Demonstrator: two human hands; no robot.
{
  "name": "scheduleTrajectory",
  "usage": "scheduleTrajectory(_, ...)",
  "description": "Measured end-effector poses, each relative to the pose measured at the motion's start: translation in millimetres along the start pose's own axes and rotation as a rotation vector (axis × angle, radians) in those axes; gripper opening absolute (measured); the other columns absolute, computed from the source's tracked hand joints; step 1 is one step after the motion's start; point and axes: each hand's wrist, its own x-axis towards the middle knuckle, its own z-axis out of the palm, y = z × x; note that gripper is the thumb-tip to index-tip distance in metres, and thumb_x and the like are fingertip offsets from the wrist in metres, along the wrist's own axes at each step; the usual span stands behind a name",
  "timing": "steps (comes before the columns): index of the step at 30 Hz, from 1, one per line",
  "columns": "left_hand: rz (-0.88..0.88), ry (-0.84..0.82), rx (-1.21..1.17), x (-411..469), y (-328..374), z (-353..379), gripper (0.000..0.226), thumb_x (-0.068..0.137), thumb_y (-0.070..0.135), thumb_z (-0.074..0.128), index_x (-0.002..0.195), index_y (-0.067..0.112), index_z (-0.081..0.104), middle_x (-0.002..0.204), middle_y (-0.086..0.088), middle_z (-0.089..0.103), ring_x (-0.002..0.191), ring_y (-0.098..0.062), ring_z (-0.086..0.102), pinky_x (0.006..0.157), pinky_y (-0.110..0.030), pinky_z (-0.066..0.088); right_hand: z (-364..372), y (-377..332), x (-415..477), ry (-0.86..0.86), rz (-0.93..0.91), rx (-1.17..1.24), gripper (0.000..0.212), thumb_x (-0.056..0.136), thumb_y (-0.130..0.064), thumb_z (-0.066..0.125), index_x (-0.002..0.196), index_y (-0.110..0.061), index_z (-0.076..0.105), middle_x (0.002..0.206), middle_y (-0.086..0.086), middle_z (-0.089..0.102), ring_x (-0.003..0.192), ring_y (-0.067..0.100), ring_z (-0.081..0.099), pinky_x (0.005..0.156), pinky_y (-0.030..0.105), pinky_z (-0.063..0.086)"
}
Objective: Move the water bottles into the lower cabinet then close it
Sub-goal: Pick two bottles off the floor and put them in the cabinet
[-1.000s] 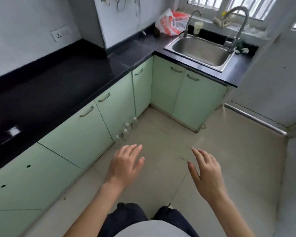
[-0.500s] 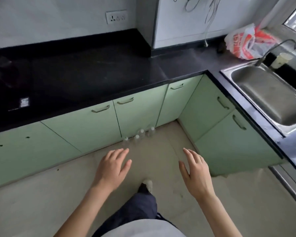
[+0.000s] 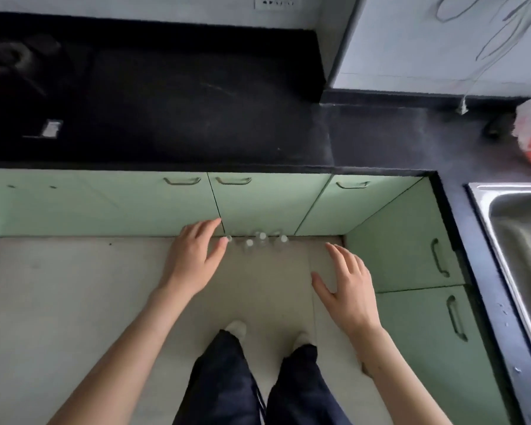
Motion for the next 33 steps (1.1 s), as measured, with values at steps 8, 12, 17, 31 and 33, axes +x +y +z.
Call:
scheduleTrajectory(8, -0.294, -0.014, -0.096, 18.8, -0.9, 139.8, 0.074, 0.085, 0.055, 0.032, 0.136, 0.005, 0.053, 0.13, -0.013, 0.061, 0.118, -0.035, 0.054, 0.096, -0.041, 0.043, 100.0, 84.5, 76.0, -0.145, -0.1, 0.02, 0.068, 0.088, -0.052, 0.051, 0.142, -0.01, 0.045, 0.14, 0.006, 0.053, 0.127, 0.03, 0.048, 0.105, 0.046, 0.042)
scheduleTrajectory(12, -0.342, -0.07, -0.1, 31.9, -47.2, 247.5, 0.074, 0.084, 0.056, 0.032, 0.135, 0.007, 0.054, 0.128, -0.011, 0.061, 0.117, -0.033, 0.054, 0.095, -0.039, 0.044, 199.6, 132.4, 96.0, -0.147, -0.068, 0.048, 0.067, 0.089, -0.051, 0.05, 0.138, -0.006, 0.049, 0.134, 0.008, 0.057, 0.122, 0.03, 0.052, 0.101, 0.044, 0.045)
scheduleTrajectory(17, -0.304, -0.112, -0.057, 50.5, -143.1, 416.8, 0.073, 0.084, 0.057, 0.032, 0.135, 0.008, 0.054, 0.128, -0.01, 0.062, 0.117, -0.031, 0.055, 0.094, -0.038, 0.047, 370.5, 216.1, 111.0, -0.177, -0.024, 0.064, 0.063, 0.09, -0.051, 0.052, 0.14, -0.012, 0.047, 0.133, 0.009, 0.056, 0.12, 0.034, 0.053, 0.093, 0.044, 0.05)
scheduleTrajectory(31, -0.334, 0.044, -0.294, 123.1, -343.8, 745.5, 0.086, 0.085, 0.043, 0.071, 0.152, 0.013, 0.026, 0.15, -0.004, 0.042, 0.136, -0.021, 0.041, 0.109, -0.036, 0.036, 721.8, 377.3, 150.1, -0.066, 0.05, 0.218, 0.067, 0.088, -0.041, 0.066, 0.143, -0.012, 0.041, 0.14, 0.007, 0.049, 0.127, 0.022, 0.05, 0.099, 0.028, 0.041)
scheduleTrajectory(33, -0.333, 0.094, -0.397, 137.2, -350.0, 753.3, 0.091, 0.079, 0.04, 0.078, 0.151, 0.016, 0.027, 0.149, -0.001, 0.043, 0.134, -0.02, 0.044, 0.108, -0.038, 0.038, 731.6, 381.1, 159.8, -0.017, 0.076, 0.293, 0.075, 0.085, -0.041, 0.07, 0.146, -0.016, 0.035, 0.143, 0.004, 0.044, 0.127, 0.02, 0.048, 0.098, 0.03, 0.042)
